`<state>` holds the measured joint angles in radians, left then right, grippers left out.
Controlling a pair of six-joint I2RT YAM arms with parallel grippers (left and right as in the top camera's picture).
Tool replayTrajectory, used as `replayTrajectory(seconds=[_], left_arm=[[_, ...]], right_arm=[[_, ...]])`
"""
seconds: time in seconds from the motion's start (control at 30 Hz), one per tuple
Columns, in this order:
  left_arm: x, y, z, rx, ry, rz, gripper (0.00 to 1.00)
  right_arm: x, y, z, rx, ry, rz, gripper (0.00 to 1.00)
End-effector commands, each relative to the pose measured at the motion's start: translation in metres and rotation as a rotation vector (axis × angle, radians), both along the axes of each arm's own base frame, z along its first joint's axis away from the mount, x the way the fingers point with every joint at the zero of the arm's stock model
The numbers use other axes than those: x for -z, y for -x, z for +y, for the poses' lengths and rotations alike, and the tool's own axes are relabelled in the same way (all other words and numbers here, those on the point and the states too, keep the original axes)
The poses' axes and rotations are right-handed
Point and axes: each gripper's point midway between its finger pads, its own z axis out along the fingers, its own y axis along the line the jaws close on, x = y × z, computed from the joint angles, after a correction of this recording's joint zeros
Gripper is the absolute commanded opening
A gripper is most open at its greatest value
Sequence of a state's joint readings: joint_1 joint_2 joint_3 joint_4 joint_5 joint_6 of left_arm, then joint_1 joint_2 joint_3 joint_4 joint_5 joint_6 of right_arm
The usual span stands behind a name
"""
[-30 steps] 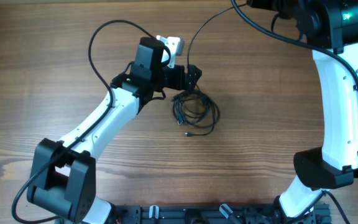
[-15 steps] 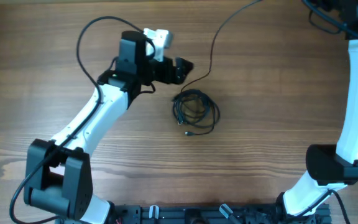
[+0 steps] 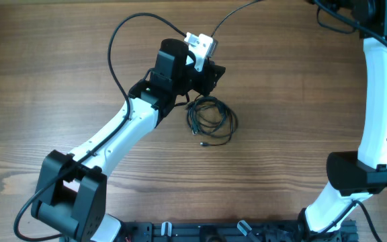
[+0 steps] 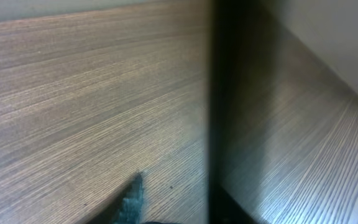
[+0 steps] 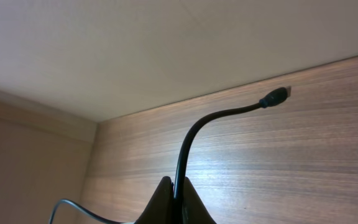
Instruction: Untangle cables
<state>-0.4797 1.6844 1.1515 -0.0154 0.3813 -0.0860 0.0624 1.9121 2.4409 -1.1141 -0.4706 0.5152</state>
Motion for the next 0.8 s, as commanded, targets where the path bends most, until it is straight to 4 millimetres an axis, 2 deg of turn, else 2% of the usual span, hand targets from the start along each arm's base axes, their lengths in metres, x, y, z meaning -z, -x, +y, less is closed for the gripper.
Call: replayTrajectory(seconds=[0.0, 0.07, 0.13, 0.17, 0.2, 0.23, 0.27, 0.33, 0.5, 0.53, 0.57, 0.6, 0.67, 0.7, 0.77], left_arm=[[-0.016, -0.004, -0.001, -0.012, 0.02, -0.038, 0.04], [-0.029, -0.007, -0.001, -0.016, 0.039, -0.076, 0.04], [-0.074, -0.011, 0.005, -0.029, 0.087, -0.169, 0.04], [-0.113, -0.012, 0.011, -0.04, 0.124, -0.243, 0.04], [-0.147, -0.01, 0.016, -0.048, 0.155, -0.308, 0.04], [-0.181, -0.007, 0.021, -0.055, 0.188, -0.376, 0.04], [-0.217, -0.001, 0.027, -0.061, 0.221, -0.444, 0.04], [-0.29, 0.015, 0.037, -0.064, 0.289, -0.584, 0.04], [-0.382, 0.043, 0.05, -0.063, 0.379, -0.765, 0.04], [-0.394, 0.048, 0.052, -0.064, 0.398, -0.785, 0.04], [-0.406, 0.053, 0.055, -0.07, 0.457, -0.758, 0.04], [-0.409, 0.054, 0.055, -0.072, 0.484, -0.739, 0.04], [-0.403, 0.048, 0.053, -0.075, 0.487, -0.713, 0.04], [-0.402, 0.047, 0.052, -0.075, 0.486, -0.712, 0.04], [-0.409, 0.048, 0.053, -0.076, 0.534, -0.712, 0.04]], right_arm=[[0.005, -0.002, 0.005, -0.018, -0.018, 0.017, 0.04], [0.01, -0.005, -0.006, 0.04, 0.022, 0.028, 0.04], [0.025, -0.008, -0.032, 0.174, 0.122, 0.067, 0.04], [0.034, -0.007, -0.05, 0.257, 0.189, 0.098, 0.16], [0.039, -0.005, -0.062, 0.308, 0.235, 0.118, 0.47], [0.043, -0.002, -0.068, 0.335, 0.262, 0.135, 0.68], [0.047, 0.001, -0.072, 0.347, 0.278, 0.154, 0.84], [0.056, 0.01, -0.073, 0.339, 0.296, 0.204, 0.98], [0.075, 0.032, -0.073, 0.303, 0.338, 0.309, 1.0], [0.077, 0.035, -0.071, 0.29, 0.333, 0.327, 1.0], [0.077, 0.038, -0.06, 0.208, 0.318, 0.32, 1.0], [0.074, 0.042, -0.035, 0.056, 0.269, 0.293, 1.0], [0.066, 0.052, -0.001, -0.136, 0.189, 0.253, 1.0], [0.067, 0.055, 0.007, -0.161, 0.172, 0.263, 1.0], [0.082, 0.062, 0.029, -0.219, 0.182, 0.304, 1.0]])
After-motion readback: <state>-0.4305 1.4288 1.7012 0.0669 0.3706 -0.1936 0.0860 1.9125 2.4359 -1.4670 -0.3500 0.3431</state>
